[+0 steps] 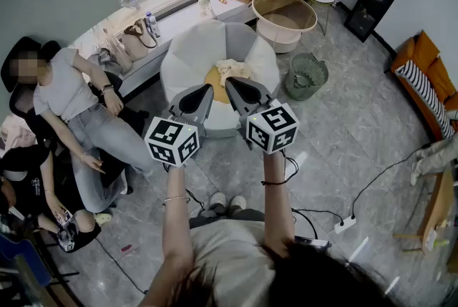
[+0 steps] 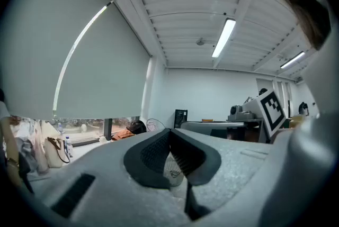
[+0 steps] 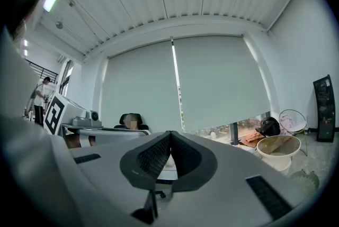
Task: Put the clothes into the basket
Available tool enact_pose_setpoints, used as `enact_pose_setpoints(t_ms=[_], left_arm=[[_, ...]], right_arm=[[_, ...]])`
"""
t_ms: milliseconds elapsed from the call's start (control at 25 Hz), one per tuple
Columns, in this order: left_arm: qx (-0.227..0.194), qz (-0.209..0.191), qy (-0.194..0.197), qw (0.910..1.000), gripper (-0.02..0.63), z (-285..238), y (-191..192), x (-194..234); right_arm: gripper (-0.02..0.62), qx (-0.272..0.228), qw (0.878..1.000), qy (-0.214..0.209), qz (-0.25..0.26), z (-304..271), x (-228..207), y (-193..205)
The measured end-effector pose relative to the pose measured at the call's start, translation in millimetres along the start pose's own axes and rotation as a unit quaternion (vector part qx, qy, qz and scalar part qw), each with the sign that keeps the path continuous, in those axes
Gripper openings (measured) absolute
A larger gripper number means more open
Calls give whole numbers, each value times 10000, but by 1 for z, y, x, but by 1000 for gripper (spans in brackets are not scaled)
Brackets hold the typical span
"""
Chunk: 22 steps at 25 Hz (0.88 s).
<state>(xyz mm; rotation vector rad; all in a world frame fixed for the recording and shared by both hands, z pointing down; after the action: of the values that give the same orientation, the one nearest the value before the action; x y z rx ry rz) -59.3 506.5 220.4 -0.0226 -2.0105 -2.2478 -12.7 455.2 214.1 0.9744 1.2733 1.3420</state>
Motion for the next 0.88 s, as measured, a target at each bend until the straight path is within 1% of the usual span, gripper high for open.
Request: enact_pose_setpoints(t_ms=[560,760,880], left_arm=[[-57,49,-233,9997,11,-4,4,-7],[-30,75,-349,9994,11,2,10,-17],[-29,108,-479,9988,11,9,16,-16]], right_arm=[[9,-37,10000,-33,11,12,-13,-5],[9,-58,9999,-23,-81,24,-17,-4],[9,-31,9998,-88,-159,24,-15,1]])
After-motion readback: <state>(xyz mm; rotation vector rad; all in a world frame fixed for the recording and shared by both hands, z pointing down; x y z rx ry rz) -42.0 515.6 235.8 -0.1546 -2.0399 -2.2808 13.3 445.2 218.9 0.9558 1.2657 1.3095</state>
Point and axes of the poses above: the fingertips, and each gripper's own axes: z backward along the fingers, x to its left, y out of its underside, the point moved 2 cm from there along z, backward along the fingers, and after that the axes turned 7 degrees about -x, right-handed, at the moved point
